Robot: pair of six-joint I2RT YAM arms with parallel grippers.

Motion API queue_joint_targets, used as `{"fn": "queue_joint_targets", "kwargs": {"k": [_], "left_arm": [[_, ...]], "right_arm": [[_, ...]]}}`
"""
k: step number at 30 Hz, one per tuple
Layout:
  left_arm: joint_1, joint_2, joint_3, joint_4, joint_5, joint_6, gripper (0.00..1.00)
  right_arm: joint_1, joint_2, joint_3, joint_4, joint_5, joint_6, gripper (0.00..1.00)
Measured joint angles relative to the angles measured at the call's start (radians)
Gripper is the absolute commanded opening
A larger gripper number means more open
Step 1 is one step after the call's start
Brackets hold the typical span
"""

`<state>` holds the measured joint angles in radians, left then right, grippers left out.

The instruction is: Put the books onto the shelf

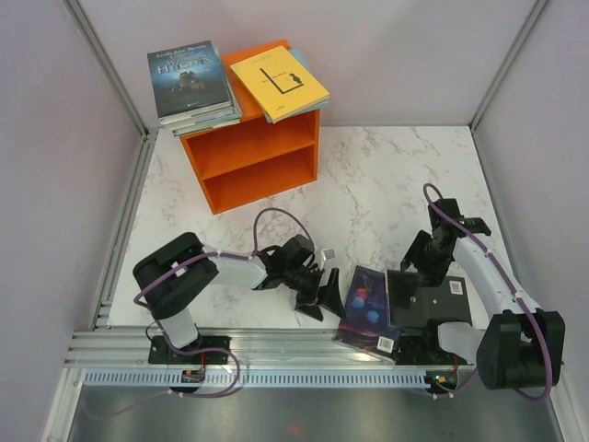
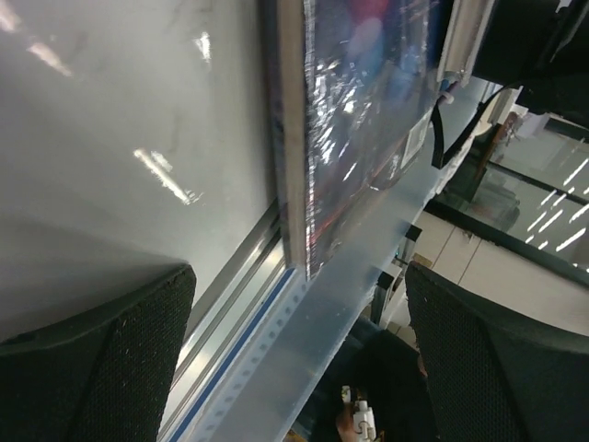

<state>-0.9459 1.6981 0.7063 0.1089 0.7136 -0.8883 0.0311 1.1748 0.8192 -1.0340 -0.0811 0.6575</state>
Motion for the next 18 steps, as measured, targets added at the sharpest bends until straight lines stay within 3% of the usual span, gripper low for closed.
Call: {"fn": "queue_joint_targets", "kwargs": {"k": [12, 15, 16, 17, 18], "left_arm": [[-0.153, 0.203, 0.093, 0.322, 0.005, -0.220, 0.94], [-0.176, 0.237, 0.105, 0.378, -0.016, -0.262, 0.77], [-0.179, 0.249, 0.106, 0.399, -0.023, -0.276, 0.59], [-0.181, 0.258, 0.104, 0.414, -0.033, -0.291, 0.48], [-0.184, 0.267, 0.098, 0.422, -0.061, -0.295, 0.26]], "right_arm": [[0.002, -0.108, -0.159, 0.010, -0.047, 0.001, 0.61], [0.003, -0.111, -0.167, 0.014, -0.054, 0.000, 0.61], [0.003, -0.111, -0.173, 0.018, -0.056, 0.000, 0.60], [0.003, -0.110, -0.175, 0.020, -0.056, 0.000, 0.60], [0.003, -0.109, -0.175, 0.021, -0.057, -0.001, 0.60]]}}
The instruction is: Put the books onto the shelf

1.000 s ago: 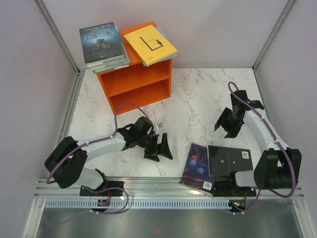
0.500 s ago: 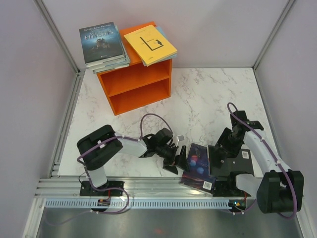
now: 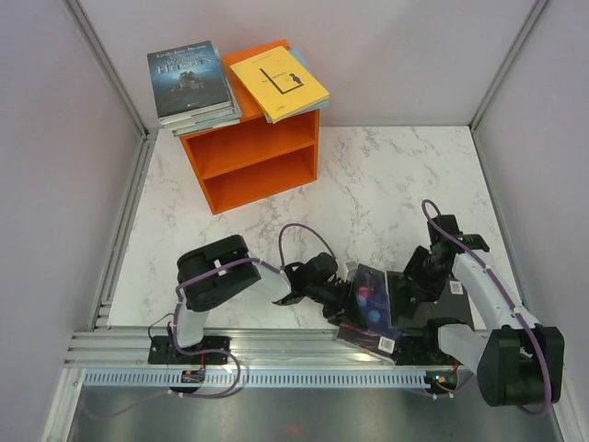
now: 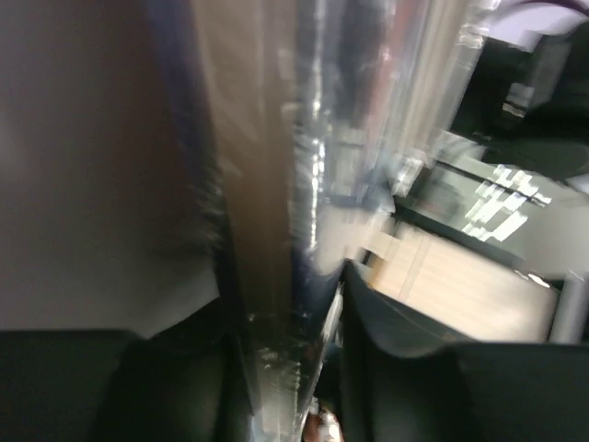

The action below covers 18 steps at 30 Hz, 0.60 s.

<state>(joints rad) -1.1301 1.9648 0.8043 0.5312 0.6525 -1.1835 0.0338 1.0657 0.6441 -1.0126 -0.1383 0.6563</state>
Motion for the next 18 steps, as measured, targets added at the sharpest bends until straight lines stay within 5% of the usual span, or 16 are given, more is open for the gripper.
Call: {"fn": "queue_joint_targets", "kwargs": {"k": [2, 11, 14, 18], "left_arm": [[0.003, 0.010, -0.023, 0.060, 0.012, -0.034, 0.03], [0.034, -0.142, -0.090, 0.025, -0.040, -0.047, 0.02], [0.127, -0.286, -0.191, -0.056, -0.056, -0.037, 0.02], [0.275, -0.489, -0.241, -0.237, -0.121, -0.031, 0.02]], "right_arm": [[0.000, 0.003, -0.001, -0.001, 0.001, -0.002, 0.60], [-0.003, -0.001, 0.088, -0.001, -0.071, -0.018, 0.67], [0.000, 0.000, 0.210, 0.061, -0.158, -0.016, 0.85], [0.016, 0.000, 0.278, 0.195, -0.291, 0.020, 0.96]]}}
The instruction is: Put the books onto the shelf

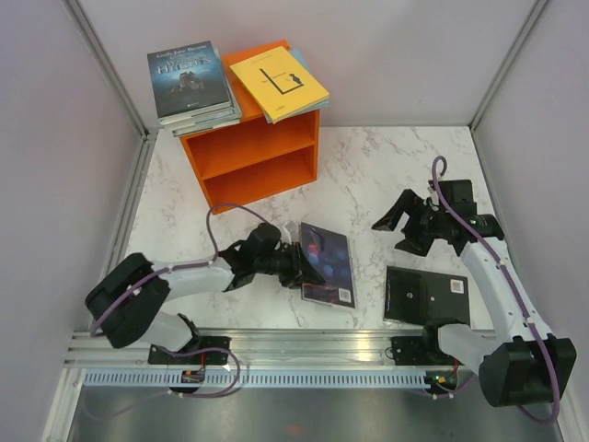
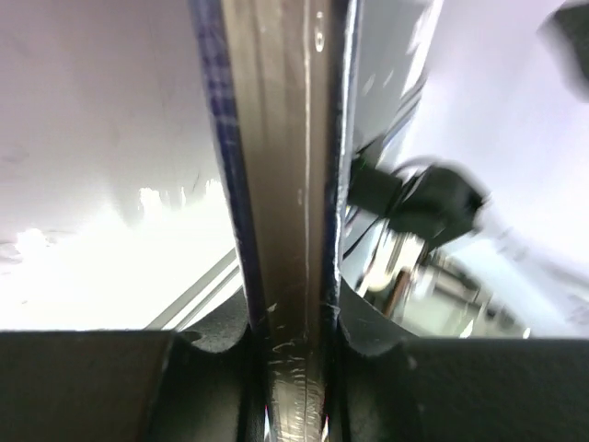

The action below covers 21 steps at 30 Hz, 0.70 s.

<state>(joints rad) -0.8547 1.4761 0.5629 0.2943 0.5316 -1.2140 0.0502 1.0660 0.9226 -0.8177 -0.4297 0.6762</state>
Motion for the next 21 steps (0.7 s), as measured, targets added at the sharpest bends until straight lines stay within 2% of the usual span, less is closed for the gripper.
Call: {"fn": "queue_joint_targets", "kwargs": {"k": [5, 10, 21], "left_arm": [[0.122, -0.216, 0.016, -0.146, -0.061, 0.000, 0.02], [0.188, -0.291, 0.090, -0.190, -0.064, -0.001, 0.02], [0.265, -0.391, 0.116, -0.186, -0.086, -0.101, 0.02]], "right_arm": [[0.130, 0.016, -0.035, 0.171, -0.123, 0.114, 0.98], [0.302, 0.048, -0.075, 0.306, -0.158, 0.227, 0.98], [0.315, 0.074, -0.079, 0.414, -0.159, 0.321, 0.98]]}}
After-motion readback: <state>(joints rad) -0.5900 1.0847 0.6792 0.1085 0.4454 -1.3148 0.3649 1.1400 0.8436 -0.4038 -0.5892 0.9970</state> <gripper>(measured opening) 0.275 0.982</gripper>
